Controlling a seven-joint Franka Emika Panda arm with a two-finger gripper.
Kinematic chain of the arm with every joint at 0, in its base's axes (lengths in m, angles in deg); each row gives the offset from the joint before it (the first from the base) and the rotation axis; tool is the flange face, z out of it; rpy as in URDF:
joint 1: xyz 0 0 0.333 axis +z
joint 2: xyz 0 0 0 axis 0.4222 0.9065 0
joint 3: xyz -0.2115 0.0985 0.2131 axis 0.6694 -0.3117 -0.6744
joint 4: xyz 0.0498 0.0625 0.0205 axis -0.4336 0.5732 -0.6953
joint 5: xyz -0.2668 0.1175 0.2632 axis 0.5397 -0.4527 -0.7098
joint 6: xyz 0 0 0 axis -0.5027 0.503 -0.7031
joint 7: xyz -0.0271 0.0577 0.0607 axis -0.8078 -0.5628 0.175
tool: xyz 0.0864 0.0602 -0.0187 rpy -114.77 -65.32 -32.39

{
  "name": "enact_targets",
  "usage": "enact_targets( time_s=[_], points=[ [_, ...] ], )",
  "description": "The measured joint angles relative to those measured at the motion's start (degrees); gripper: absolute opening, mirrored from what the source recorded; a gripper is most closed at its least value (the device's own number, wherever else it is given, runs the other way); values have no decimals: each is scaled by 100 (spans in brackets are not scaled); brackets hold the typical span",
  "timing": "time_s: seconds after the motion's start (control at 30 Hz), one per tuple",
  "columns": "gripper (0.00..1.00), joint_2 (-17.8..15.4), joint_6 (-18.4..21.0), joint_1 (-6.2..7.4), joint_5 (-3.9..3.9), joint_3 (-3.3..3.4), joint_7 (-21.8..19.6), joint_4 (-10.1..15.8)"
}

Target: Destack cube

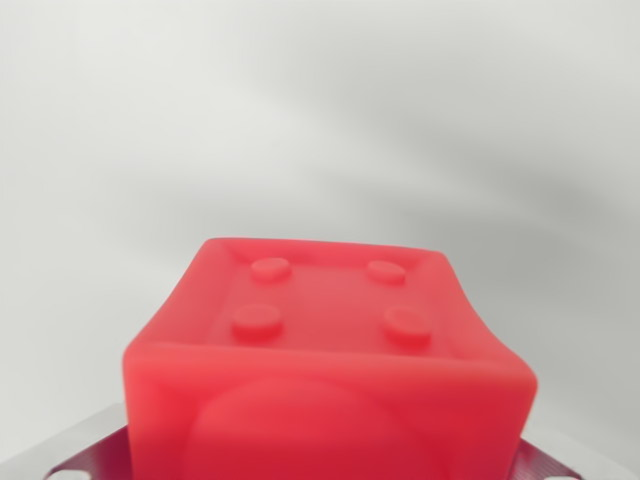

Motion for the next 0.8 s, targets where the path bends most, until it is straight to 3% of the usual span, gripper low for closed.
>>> enact_targets(
  time_s=[0.8],
  points=[
    [0, 334, 2, 386, 84, -80, -339, -356]
  ],
)
